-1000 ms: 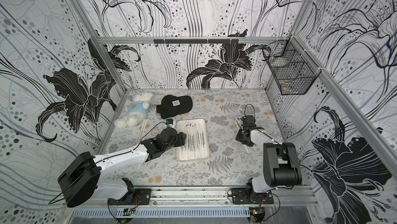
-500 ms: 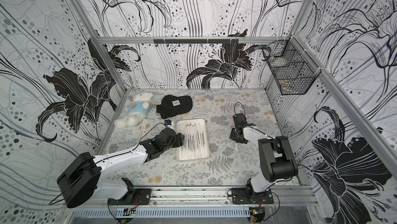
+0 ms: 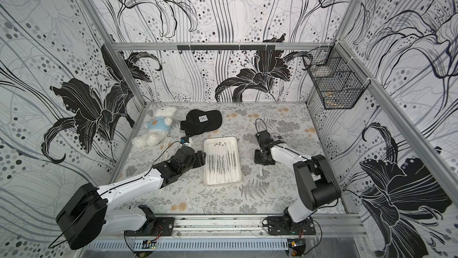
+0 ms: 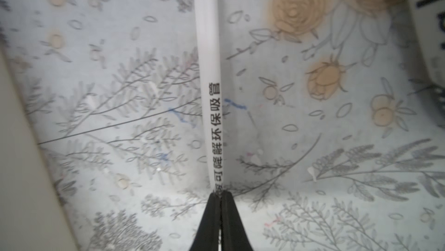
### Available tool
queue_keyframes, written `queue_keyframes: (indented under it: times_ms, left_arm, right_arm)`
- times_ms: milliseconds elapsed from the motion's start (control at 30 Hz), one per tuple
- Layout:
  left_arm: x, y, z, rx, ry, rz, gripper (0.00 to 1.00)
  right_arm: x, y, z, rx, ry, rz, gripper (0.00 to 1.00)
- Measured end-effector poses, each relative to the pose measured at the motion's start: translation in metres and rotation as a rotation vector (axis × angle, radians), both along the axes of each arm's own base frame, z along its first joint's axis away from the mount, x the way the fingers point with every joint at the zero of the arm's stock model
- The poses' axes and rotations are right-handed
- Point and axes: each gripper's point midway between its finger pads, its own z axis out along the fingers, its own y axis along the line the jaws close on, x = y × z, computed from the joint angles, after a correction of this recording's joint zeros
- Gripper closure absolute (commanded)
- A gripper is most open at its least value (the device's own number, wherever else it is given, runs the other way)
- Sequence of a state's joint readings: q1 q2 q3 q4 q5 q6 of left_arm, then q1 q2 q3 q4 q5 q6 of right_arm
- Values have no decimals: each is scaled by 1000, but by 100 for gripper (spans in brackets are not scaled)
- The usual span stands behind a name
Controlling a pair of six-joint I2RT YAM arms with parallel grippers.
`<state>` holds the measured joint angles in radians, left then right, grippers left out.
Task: Put the straws into the storage box
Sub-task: Pick up the straw from the center of the board, then place the straw in the storage box.
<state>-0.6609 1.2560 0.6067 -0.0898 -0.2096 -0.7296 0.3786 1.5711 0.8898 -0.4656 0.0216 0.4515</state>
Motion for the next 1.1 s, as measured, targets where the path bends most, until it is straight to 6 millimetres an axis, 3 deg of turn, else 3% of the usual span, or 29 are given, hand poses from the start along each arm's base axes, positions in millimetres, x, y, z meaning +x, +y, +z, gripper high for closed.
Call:
queue_keyframes:
  times_ms: [133,300,433,733,1100]
  left_arm:
    - [3,13,2,-5,8,44,31]
    - [4,25,-3,4,33,79,31]
    - [2,26,-5,6,45,84,31]
    - [3,41,-9,18,70,127,31]
    - [8,73,-11,35,90,204,32]
  right_arm:
    - [5,46,37,72,-69,72,94]
    - [-5,129,83,199,-158,194,94]
    - [-21,165,85,256,-159,223,94]
    - [-36,155,24,204,-39,151,94]
    - [-39,152,-5,169,2,148,88]
